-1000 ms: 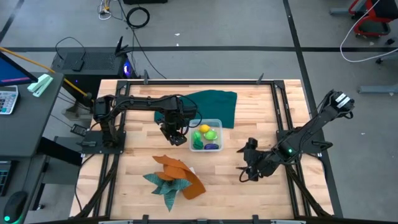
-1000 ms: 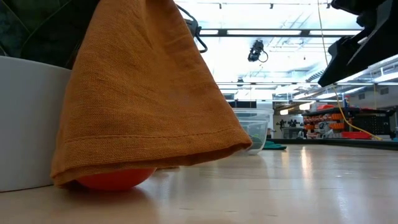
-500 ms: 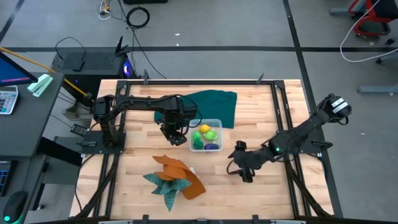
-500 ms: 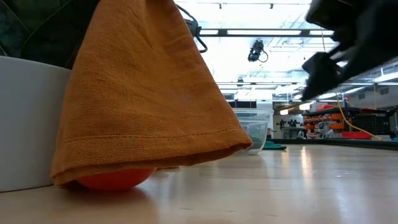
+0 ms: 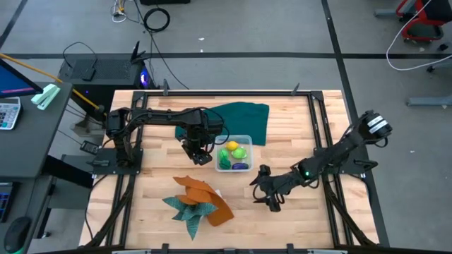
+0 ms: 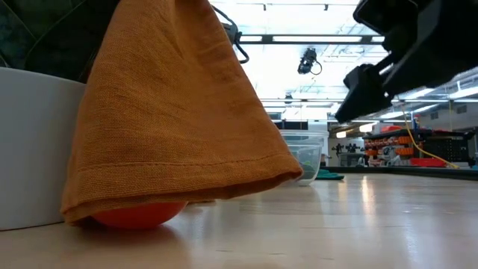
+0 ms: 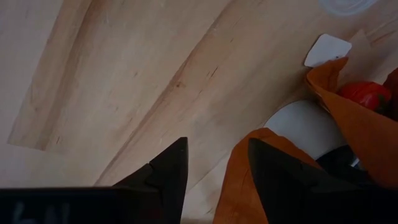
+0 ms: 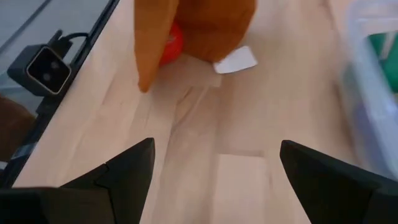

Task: Pick and placing Produce into tupperware
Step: Put the tomato into the bin

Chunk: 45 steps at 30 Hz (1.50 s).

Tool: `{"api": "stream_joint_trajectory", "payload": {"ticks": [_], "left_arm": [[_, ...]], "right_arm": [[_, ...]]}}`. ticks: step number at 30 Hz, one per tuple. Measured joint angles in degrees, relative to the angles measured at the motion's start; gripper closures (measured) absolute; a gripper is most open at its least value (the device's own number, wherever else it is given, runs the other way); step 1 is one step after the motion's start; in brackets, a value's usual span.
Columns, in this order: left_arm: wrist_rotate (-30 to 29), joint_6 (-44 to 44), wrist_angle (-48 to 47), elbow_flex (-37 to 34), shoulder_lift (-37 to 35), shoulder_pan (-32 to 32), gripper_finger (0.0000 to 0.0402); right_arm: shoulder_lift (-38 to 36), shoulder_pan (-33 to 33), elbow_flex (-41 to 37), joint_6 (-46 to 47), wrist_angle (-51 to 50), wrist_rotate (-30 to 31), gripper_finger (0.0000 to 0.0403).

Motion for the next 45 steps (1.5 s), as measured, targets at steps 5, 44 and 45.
{"api": "stream_joint_trajectory", "payload": {"ticks": [5, 44, 45], "left_arm": [[0.0, -0.36, 0.0, 0.0, 0.0, 0.0, 0.0224], [0.0, -1.52, 0.51, 0.0, 0.0, 0.0, 0.0224], [0.0, -1.51, 0.51, 0.0, 0.0, 0.0, 0.0224]], "right_arm": [[4.44, 1.04, 0.02, 0.12, 3.96, -0.47, 0.0096], [12.04, -0.46, 2.73, -8.78, 13.2, -0.3, 0.0096], [12.73, -0.71, 3.38, -9.5, 13.11, -0.66, 0.0096]]}}
